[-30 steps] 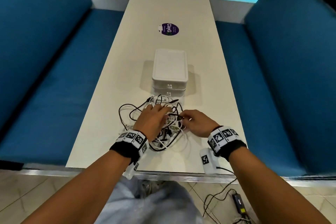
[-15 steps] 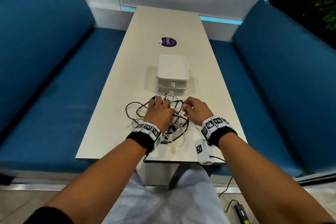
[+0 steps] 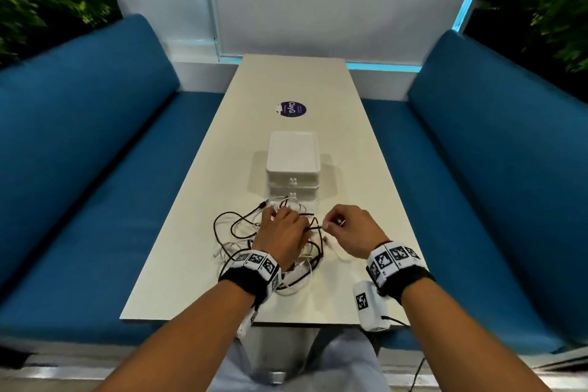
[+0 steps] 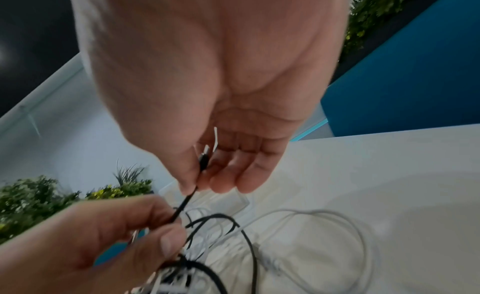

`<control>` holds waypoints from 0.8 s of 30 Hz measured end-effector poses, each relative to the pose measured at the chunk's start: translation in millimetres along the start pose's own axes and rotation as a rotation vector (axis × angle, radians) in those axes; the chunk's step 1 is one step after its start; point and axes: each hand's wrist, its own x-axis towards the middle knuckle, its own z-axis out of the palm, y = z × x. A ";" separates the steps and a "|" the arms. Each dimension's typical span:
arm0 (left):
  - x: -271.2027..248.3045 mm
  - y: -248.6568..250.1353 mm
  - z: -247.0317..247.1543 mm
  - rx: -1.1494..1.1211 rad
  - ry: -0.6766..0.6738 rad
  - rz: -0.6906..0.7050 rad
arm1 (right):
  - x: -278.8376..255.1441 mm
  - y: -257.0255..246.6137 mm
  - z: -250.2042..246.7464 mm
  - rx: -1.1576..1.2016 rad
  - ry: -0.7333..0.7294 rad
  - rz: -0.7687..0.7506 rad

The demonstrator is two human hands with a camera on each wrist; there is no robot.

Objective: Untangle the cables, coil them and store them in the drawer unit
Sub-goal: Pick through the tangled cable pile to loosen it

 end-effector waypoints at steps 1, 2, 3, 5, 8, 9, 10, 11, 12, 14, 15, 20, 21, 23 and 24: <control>1.0 -0.3 0.0 0.028 0.002 0.010 | -0.7 1.5 -2.3 0.002 0.004 0.021; 2.3 0.4 -1.6 0.048 0.000 0.019 | -1.3 2.8 -4.3 0.006 0.011 0.044; 3.6 1.7 -3.1 0.061 -0.002 0.027 | -2.1 4.4 -5.2 0.021 0.025 0.071; 6.3 4.2 -5.5 0.062 -0.004 0.049 | -3.3 7.0 -4.4 0.083 0.078 0.133; 8.0 7.2 -6.0 0.050 -0.022 0.089 | -1.8 4.2 4.4 0.216 0.173 0.174; 7.6 7.7 -5.5 0.048 -0.026 0.093 | -1.1 -0.5 9.6 0.276 0.180 0.163; 7.1 7.6 -5.3 0.044 -0.028 0.088 | -0.6 -7.0 15.2 0.344 0.171 0.148; 6.6 7.1 -5.0 0.034 -0.028 0.077 | -0.5 -13.6 20.3 0.397 0.159 0.130; 6.9 6.2 -5.0 0.017 -0.021 0.063 | 0.3 -19.2 25.1 0.421 0.154 0.107; 6.5 3.7 -4.2 -0.001 0.001 0.040 | 1.8 -25.2 32.8 0.360 0.142 0.059; 4.1 2.1 -2.7 -0.007 0.010 0.031 | 2.2 -25.1 35.5 0.273 0.128 0.043; -11.6 -12.2 2.1 -0.020 -0.022 -0.058 | -4.5 -10.3 17.6 -0.042 0.076 0.128; -12.8 -16.5 2.0 -0.033 -0.026 -0.081 | -5.8 -5.1 8.7 -0.085 0.082 0.155; -14.2 -21.7 1.1 -0.062 -0.052 -0.118 | -8.5 7.0 -8.1 -0.130 0.114 0.230; -14.5 -21.6 0.5 -0.067 -0.064 -0.115 | -9.9 12.6 -13.8 -0.147 0.129 0.262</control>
